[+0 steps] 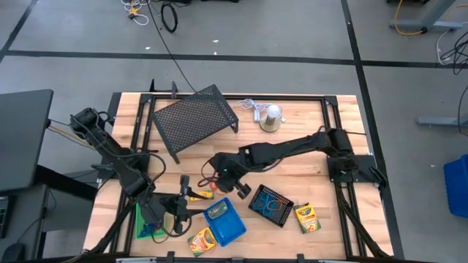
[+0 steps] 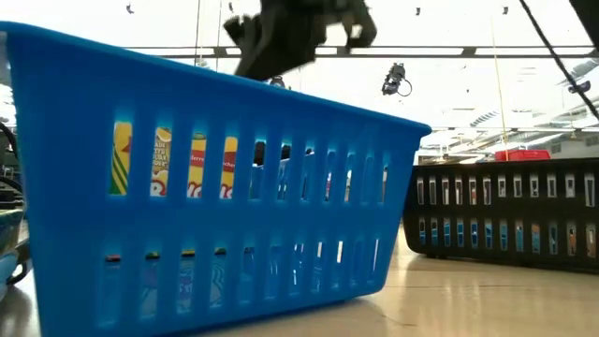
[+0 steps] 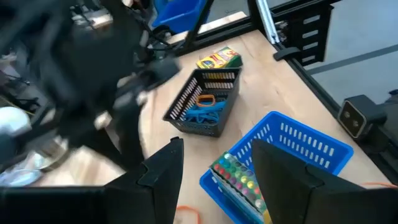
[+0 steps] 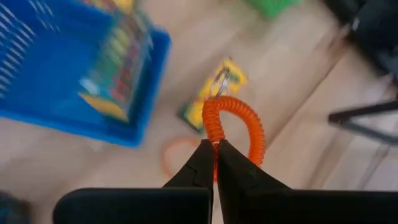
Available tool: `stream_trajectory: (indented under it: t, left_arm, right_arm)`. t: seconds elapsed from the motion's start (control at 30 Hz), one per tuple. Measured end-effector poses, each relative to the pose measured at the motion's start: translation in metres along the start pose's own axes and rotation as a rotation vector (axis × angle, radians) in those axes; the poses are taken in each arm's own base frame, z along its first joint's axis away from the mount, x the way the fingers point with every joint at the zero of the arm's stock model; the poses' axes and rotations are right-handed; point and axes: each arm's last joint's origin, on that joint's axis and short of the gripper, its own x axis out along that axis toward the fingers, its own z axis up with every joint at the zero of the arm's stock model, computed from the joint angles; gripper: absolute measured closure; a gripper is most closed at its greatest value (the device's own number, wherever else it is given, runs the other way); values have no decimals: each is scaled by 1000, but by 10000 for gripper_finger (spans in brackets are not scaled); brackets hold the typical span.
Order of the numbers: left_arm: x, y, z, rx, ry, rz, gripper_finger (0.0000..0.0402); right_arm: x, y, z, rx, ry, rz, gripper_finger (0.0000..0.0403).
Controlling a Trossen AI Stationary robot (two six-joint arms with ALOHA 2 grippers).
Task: Pick & Place Office Desk Supplies
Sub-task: Put the orange spiral keychain into the green bin
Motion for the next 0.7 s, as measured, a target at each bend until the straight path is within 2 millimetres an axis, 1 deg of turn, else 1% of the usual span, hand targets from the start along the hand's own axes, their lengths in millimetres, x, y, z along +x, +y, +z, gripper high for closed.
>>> stream_trajectory:
  t: [0.17, 0.23, 0.37, 0.47, 0.7]
  left_arm:
    - [-8, -5, -1, 14, -6, 43, 206]
    - [-9, -6, -1, -5, -11, 61, 206]
    - [-9, -5, -1, -62, -12, 68, 206]
    - [-3, -4, -3, -82, 1, 72, 206]
    - [13, -12, -16, -19, 56, 80, 206]
  right_arm:
    - [-23, 14, 17, -12, -32, -10, 398]
    - [-30, 24, 26, -35, -52, -3, 398]
    - [-29, 43, 38, -67, -52, 15, 399]
    - [-31, 50, 46, -69, -87, 10, 399]
    - [-38, 59, 55, -81, -74, -54, 399]
